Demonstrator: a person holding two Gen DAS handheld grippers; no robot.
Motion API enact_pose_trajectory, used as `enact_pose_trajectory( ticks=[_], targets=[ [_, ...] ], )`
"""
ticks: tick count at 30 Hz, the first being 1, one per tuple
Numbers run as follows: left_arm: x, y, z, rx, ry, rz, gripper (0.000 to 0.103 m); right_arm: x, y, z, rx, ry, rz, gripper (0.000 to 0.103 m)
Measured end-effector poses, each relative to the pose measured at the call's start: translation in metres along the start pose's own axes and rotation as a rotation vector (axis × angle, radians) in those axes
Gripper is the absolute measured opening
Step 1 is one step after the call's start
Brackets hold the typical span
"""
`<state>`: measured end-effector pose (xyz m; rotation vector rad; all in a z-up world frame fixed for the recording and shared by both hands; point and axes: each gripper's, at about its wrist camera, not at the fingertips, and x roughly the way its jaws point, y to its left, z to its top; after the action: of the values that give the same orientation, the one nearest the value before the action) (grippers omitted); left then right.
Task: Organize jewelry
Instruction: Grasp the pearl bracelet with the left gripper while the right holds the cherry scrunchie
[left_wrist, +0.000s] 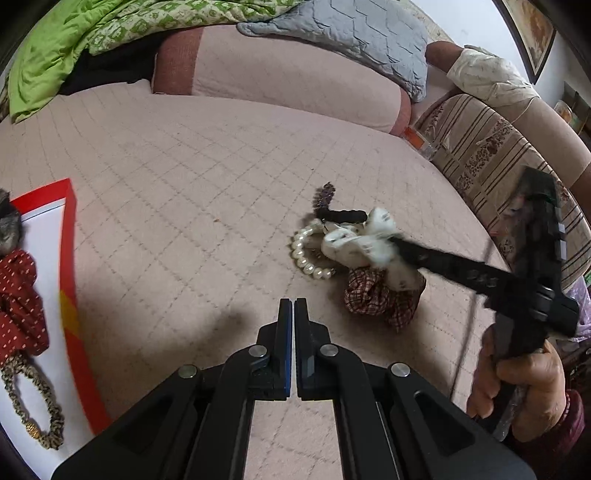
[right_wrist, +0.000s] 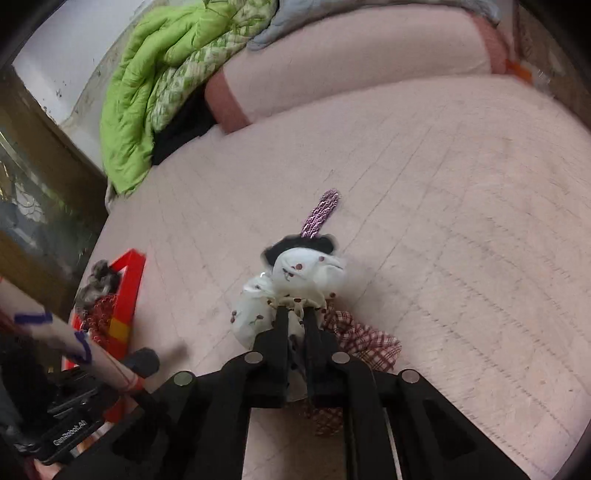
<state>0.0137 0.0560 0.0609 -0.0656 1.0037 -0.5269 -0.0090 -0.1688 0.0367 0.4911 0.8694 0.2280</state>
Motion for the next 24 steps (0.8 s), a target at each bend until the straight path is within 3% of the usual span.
enact_pose_trajectory(
  ticks=[3, 5, 6, 9, 11, 19, 24],
  targets=[
    [0.008, -0.006, 0.008, -0.006, -0.001, -0.025, 0.001, -0.030, -0.025, 0.005, 0.028, -0.126, -0.119, 0.008],
    [0.019, -0.010, 0.014, -0.004, 0.006, -0.030, 0.001, -0.055, -0.058, 0.003, 0.144, -0.223, -0.211, 0.008],
    [0.024, -0.011, 0.016, -0.007, 0.013, -0.037, 0.001, -0.062, -0.069, 0.002, 0.178, -0.246, -0.212, 0.008],
    [0.045, -0.013, 0.026, -0.036, 0.041, -0.065, 0.001, -0.080, -0.092, -0.002, 0.255, -0.308, -0.140, 0.008],
    [0.060, -0.016, 0.031, -0.027, 0.057, -0.043, 0.001, -0.085, -0.091, -0.003, 0.250, -0.328, -0.083, 0.008],
    [0.110, -0.018, 0.046, -0.008, 0.102, 0.037, 0.001, -0.081, -0.079, 0.005, 0.234, -0.301, 0.041, 0.009],
    [0.130, -0.034, 0.058, 0.109, 0.135, 0.122, 0.001, -0.084, -0.077, 0.001, 0.224, -0.290, 0.067, 0.009]
  ],
)
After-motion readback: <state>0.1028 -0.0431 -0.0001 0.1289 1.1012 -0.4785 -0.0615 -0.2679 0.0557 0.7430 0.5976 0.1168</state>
